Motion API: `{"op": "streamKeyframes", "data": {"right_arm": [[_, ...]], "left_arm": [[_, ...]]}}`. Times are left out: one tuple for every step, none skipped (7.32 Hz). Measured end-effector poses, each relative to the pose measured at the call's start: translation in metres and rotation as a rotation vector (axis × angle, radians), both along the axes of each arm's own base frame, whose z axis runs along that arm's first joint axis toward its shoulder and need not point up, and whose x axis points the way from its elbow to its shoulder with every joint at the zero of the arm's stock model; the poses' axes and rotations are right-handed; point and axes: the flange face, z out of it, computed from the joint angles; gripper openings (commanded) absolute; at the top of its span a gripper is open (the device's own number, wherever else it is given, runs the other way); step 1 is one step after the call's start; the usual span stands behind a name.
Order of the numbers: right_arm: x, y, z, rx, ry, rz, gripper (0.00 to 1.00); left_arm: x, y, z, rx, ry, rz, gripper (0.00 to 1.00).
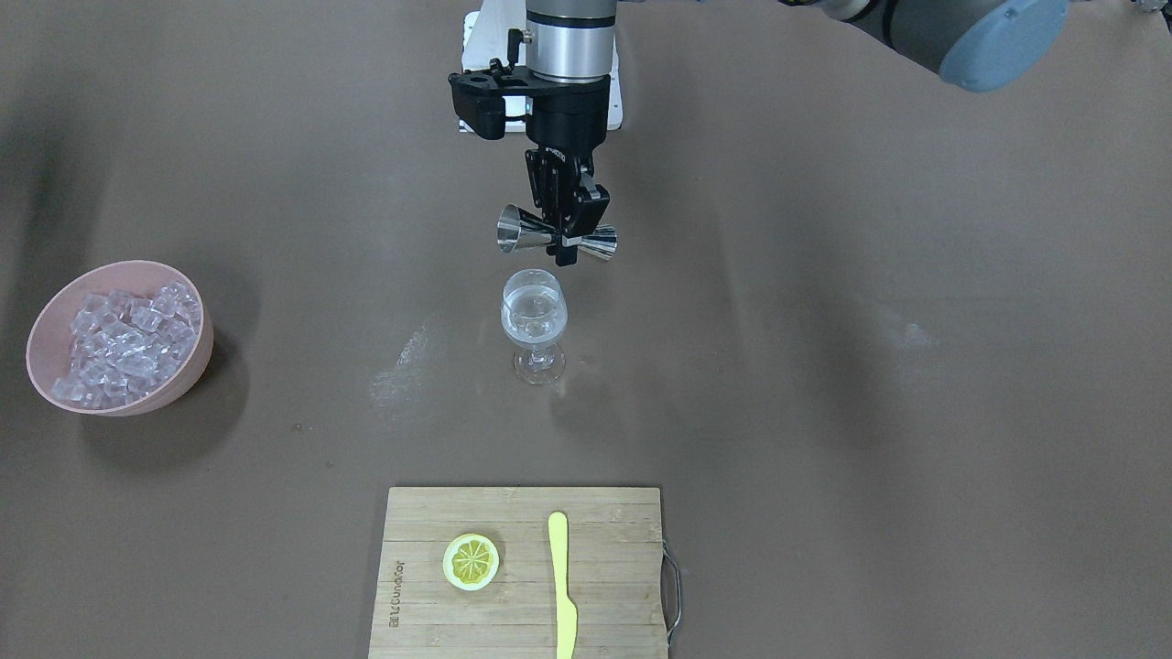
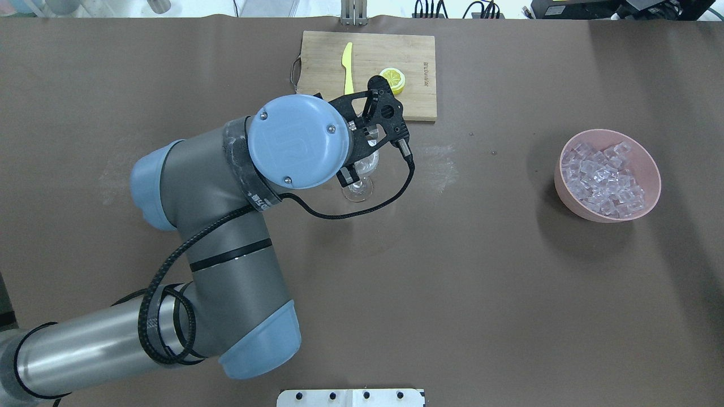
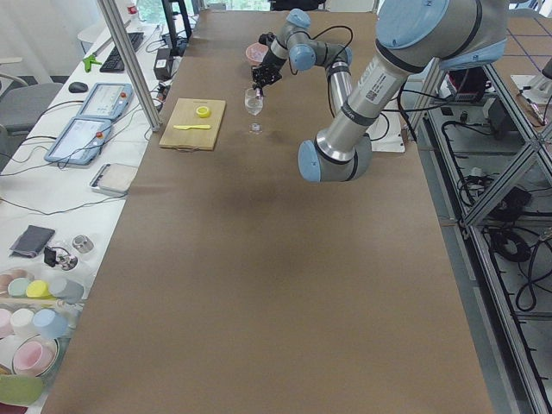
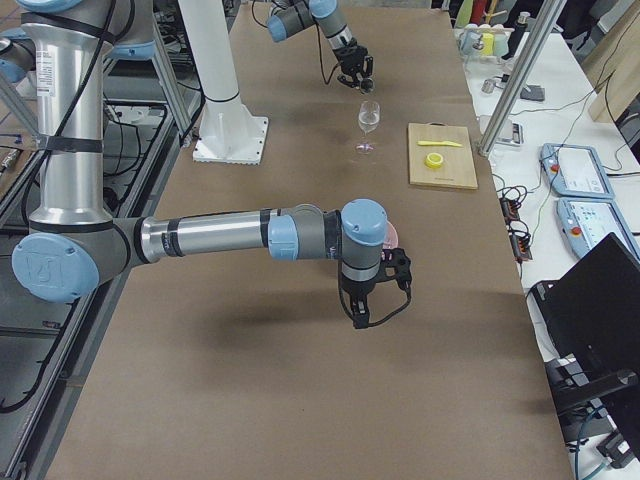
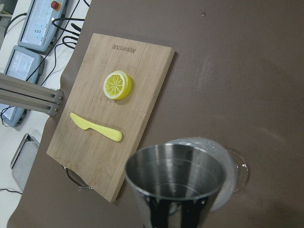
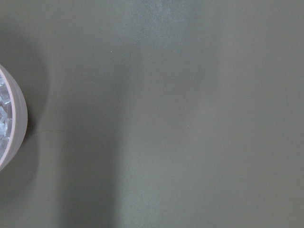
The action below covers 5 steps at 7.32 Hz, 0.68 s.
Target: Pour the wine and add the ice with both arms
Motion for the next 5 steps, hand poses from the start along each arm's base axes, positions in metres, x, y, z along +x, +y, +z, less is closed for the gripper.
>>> {"op": "streamKeyframes", "data": {"right_arm": [[0.0, 0.0, 0.0, 0.0, 0.0, 0.0, 1.0], [0.0, 0.0, 0.0, 0.0, 0.0, 0.0, 1.0], [0.0, 0.0, 0.0, 0.0, 0.0, 0.0, 1.0], [0.0, 0.0, 0.0, 0.0, 0.0, 0.0, 1.0], [0.0, 0.0, 0.0, -0.001, 0.0, 0.0, 1.0]], "left_arm": [[-0.018, -0.011, 0.009, -0.057, 0.048, -0.005, 0.0], [-0.037, -0.021, 0.017, -0.11, 0.09, -0.015, 0.0], [-0.051, -0.026, 0.027, -0.162, 0.135, -0.032, 0.0], [-0.064, -0.028, 0.041, -0.203, 0.18, -0.047, 0.0], [-0.075, -0.029, 0.056, -0.228, 0.217, -0.061, 0.0]]}}
